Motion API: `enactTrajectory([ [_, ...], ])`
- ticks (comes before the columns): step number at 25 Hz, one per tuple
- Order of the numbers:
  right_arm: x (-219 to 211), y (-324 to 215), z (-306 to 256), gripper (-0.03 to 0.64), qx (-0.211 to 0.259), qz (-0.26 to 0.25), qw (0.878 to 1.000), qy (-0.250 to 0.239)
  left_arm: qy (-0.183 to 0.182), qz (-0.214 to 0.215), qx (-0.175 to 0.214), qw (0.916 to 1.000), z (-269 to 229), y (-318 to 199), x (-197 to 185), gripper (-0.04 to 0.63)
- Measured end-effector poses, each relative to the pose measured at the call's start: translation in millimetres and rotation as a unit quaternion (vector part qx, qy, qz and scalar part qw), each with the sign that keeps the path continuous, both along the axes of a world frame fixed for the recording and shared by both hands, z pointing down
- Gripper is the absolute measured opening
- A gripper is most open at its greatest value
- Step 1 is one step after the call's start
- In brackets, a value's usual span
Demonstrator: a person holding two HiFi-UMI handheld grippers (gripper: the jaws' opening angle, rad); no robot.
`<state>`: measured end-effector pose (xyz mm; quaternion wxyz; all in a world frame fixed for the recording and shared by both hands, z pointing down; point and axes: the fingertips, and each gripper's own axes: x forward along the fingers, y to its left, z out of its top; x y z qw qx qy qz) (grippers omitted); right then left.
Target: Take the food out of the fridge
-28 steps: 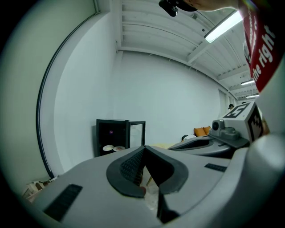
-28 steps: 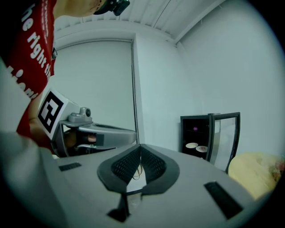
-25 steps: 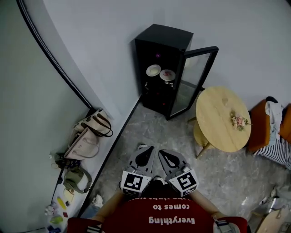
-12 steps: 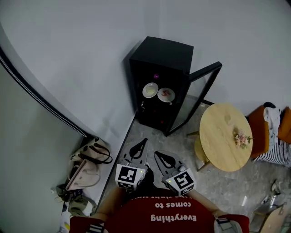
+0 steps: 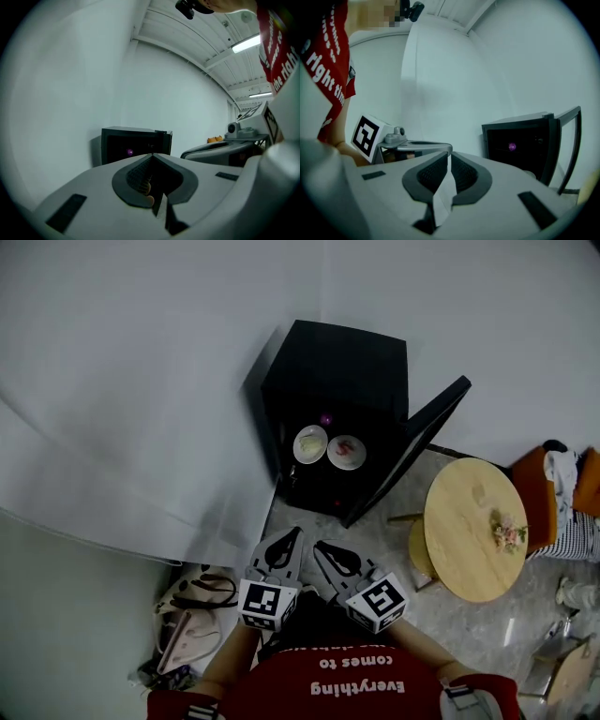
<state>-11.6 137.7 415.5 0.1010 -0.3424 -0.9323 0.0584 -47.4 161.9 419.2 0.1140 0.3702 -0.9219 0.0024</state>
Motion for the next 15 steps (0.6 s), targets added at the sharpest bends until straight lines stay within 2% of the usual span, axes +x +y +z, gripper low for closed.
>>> enactTrajectory([
  [4, -37, -29, 14, 0.011, -0.03, 0.046, 0.997, 0.049, 0.011, 0.016, -0.004, 0.9998, 8, -16, -26, 0.006],
  [8, -68, -54, 40, 0.012, -0.108, 0.074, 0.986, 0.106, 0.015, 0.014, -0.003, 0.9998, 16, -29, -52, 0.006],
  [11, -95, -75, 79, 0.041, -0.187, 0.099, 0.964, 0.164, 0.002, 0.015, -0.023, 0.9996, 24, -40, -74, 0.006],
  [15, -132, -113, 134, 0.081, -0.272, 0.159, 0.921, 0.23, -0.003, 0.021, -0.026, 0.9994, 27, -60, -100, 0.006],
])
